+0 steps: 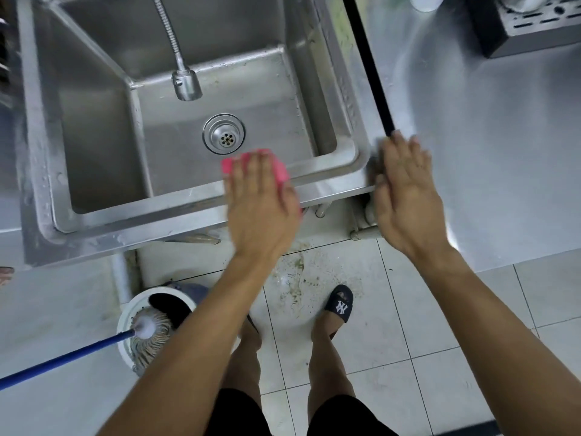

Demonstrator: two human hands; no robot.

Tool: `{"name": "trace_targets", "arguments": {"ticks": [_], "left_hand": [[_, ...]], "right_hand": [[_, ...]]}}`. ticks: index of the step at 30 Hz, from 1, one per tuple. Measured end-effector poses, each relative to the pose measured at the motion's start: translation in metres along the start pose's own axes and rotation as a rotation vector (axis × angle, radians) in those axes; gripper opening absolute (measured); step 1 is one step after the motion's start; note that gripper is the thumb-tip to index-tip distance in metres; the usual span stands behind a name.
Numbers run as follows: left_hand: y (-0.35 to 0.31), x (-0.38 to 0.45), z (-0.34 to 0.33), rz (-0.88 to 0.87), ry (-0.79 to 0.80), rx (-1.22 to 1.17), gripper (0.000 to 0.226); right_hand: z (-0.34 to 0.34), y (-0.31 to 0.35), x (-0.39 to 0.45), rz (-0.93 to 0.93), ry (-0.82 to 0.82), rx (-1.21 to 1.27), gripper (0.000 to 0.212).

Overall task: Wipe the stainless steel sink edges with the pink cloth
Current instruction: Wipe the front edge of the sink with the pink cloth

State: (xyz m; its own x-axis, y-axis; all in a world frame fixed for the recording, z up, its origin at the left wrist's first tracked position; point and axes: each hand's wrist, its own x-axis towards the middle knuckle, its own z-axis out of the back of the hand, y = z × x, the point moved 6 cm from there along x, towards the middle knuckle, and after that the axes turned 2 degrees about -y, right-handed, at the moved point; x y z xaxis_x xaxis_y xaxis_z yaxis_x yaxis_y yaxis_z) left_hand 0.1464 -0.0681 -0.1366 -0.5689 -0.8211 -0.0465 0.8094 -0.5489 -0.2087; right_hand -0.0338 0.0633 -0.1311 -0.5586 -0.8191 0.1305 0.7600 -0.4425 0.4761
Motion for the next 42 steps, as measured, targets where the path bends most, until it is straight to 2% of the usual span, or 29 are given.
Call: {"name": "trace_targets", "arguments": {"ticks": [3, 6, 9, 11, 13, 15, 19, 22, 24, 26, 29, 31, 34, 38, 40, 42], "left_hand": [[-0.042, 0.008, -0.011, -0.210, -0.006, -0.068, 0.062], [0.003, -0.004, -0.009, -0.300, 0.048, -0.046, 0.060], [0.092, -0.023, 0.006, -0.229, 0.071, 0.028, 0.064], [0.145, -0.033, 0.020, -0.162, 0.077, 0.073, 0.066], [0.169, -0.036, 0.027, -0.087, 0.070, 0.093, 0.067], [0.153, -0.030, 0.025, -0.058, 0.040, 0.077, 0.066], [0.055, -0.004, 0.005, -0.255, 0.000, 0.007, 0.062], [0.036, 0.003, 0.000, -0.346, 0.010, -0.078, 0.060], [0.064, -0.011, 0.003, -0.442, 0.053, -0.065, 0.061], [0.118, -0.023, 0.011, -0.454, 0.066, -0.027, 0.063], [0.207, -0.039, 0.028, -0.353, 0.034, 0.033, 0.063], [0.235, -0.045, 0.036, -0.258, 0.021, 0.033, 0.063], [0.204, -0.036, 0.033, -0.154, -0.024, 0.031, 0.064], [0.112, -0.011, 0.015, -0.265, 0.003, -0.019, 0.064], [0.100, -0.008, 0.013, -0.332, 0.003, -0.064, 0.063], [0.117, -0.017, 0.016, -0.424, 0.020, -0.072, 0.064]], "right_hand": [[-0.027, 0.047, 0.007, 0.153, 0.111, 0.055, 0.051], [-0.045, 0.051, 0.008, 0.206, 0.141, 0.016, 0.049], [-0.050, 0.048, 0.001, 0.272, 0.108, -0.070, 0.050], [-0.052, 0.051, 0.001, 0.237, 0.094, -0.084, 0.051], [-0.053, 0.060, 0.002, 0.178, 0.074, -0.082, 0.050], [-0.060, 0.076, 0.003, 0.162, 0.083, -0.045, 0.049], [-0.077, 0.101, 0.006, 0.109, 0.071, 0.008, 0.046], [-0.078, 0.098, 0.005, 0.117, 0.056, -0.005, 0.045], [-0.076, 0.096, 0.002, 0.150, 0.045, -0.033, 0.045], [-0.076, 0.099, 0.003, 0.149, 0.034, -0.053, 0.045], [-0.077, 0.107, 0.003, 0.125, 0.037, -0.097, 0.047], [-0.079, 0.111, 0.004, 0.089, 0.046, -0.150, 0.048], [-0.085, 0.117, 0.006, 0.040, 0.092, -0.229, 0.053], [-0.088, 0.116, 0.001, 0.065, 0.128, -0.276, 0.059], [-0.089, 0.121, -0.002, 0.115, 0.135, -0.243, 0.057], [-0.095, 0.136, -0.005, 0.199, 0.128, -0.211, 0.053]]}}
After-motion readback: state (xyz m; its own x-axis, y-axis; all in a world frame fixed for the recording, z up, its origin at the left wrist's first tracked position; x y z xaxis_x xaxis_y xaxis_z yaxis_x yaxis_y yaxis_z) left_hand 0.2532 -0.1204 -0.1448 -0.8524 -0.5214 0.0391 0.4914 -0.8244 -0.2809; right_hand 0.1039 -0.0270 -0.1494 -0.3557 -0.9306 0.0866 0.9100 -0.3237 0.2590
